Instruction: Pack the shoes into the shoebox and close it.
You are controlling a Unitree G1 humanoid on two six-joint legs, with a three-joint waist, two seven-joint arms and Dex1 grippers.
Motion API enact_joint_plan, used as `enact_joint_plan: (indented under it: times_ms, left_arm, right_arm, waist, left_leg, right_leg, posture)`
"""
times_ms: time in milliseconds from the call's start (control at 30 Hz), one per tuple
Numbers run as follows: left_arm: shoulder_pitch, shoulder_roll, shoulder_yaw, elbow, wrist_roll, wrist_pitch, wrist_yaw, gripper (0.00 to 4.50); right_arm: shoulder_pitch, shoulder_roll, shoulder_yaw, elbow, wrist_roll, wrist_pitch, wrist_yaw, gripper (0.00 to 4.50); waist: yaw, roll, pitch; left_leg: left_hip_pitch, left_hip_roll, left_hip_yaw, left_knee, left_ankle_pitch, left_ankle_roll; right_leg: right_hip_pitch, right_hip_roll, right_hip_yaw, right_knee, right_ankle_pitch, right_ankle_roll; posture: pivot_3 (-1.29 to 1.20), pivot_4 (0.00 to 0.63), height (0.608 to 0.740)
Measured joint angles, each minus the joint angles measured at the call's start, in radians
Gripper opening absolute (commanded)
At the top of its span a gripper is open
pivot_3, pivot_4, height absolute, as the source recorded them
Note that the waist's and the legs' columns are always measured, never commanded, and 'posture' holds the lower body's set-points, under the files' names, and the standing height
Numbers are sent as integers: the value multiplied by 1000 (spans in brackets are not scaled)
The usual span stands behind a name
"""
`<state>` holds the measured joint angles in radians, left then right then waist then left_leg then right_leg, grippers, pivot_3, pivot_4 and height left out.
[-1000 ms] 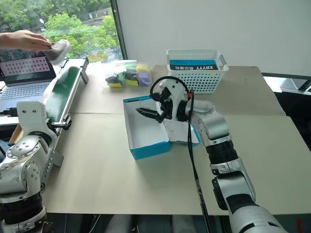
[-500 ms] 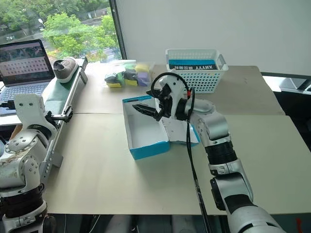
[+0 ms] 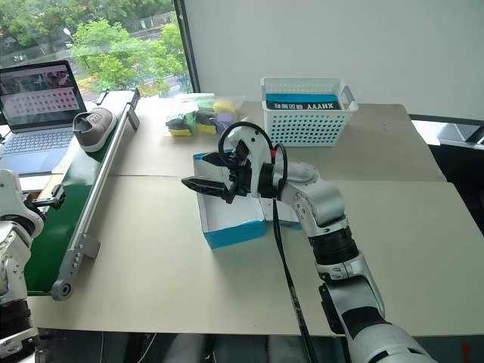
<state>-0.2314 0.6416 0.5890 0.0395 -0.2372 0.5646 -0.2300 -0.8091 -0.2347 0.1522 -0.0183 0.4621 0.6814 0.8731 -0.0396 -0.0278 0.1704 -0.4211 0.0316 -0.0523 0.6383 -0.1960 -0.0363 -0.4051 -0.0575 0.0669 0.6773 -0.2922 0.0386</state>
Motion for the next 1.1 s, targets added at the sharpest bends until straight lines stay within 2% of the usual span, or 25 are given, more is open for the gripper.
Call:
enact_joint_plan:
  times_ms: [133, 300, 500, 733, 833, 900, 1067, 1100]
  left_arm:
    - [-14, 17, -6, 109, -44, -70, -120, 4500]
    - [-39, 45, -33, 275, -41, -162, -196, 4500]
    - [-109, 80, -65, 426, -37, -248, -235, 4500]
    - [-156, 80, -118, 505, -31, -306, -263, 4500]
    - [-164, 89, -127, 541, -21, -332, -261, 3785]
    - [-174, 95, -128, 563, -20, -343, -260, 3028]
    - [-190, 95, -126, 570, -40, -342, -253, 1576]
    - [-190, 95, -126, 570, -41, -340, -252, 1169]
  right_arm:
    - [3, -1, -1, -14, 32, 30, 1, 4464]
    - [20, -13, -3, -47, 70, 77, 3, 4464]
    - [38, -63, 39, -62, 28, 88, -13, 4464]
    - [43, -67, 43, -70, 22, 89, -32, 4464]
    - [44, -68, 43, -73, 23, 89, -39, 4500]
    - [45, -72, 39, -73, 23, 90, -45, 4500]
    - [45, -82, 36, -74, 23, 90, -49, 4500]
    - [45, -87, 36, -74, 23, 90, -49, 4500]
  waist:
    - [-3, 0, 0]
    - [-7, 0, 0]
    - [-5, 0, 0]
    - [-6, 0, 0]
    - [-6, 0, 0]
    - [-4, 0, 0]
    - [-1, 0, 0]
    - [-2, 0, 0]
  left_leg:
    - [0, 0, 0, 0, 0, 0]
    - [0, 0, 0, 0, 0, 0]
    - [0, 0, 0, 0, 0, 0]
    - [0, 0, 0, 0, 0, 0]
    - [0, 0, 0, 0, 0, 0]
    - [0, 0, 0, 0, 0, 0]
    - [0, 0, 0, 0, 0, 0]
    - [0, 0, 0, 0, 0, 0]
  right_leg:
    - [0, 0, 0, 1, 0, 0]
    - [-1, 0, 0, 1, 0, 0]
    - [-1, 0, 0, 1, 0, 0]
    - [-1, 0, 0, 1, 0, 0]
    - [-1, 0, 0, 1, 0, 0]
    - [-1, 0, 0, 2, 0, 0]
    - [0, 0, -1, 2, 0, 0]
    - [-1, 0, -1, 2, 0, 0]
  posture:
    - [0, 150, 740]
    - [0, 150, 740]
    - [0, 150, 740]
    - [0, 150, 740]
    - [0, 150, 740]
    - [0, 150, 740]
    - [0, 150, 740]
    - [0, 150, 740]
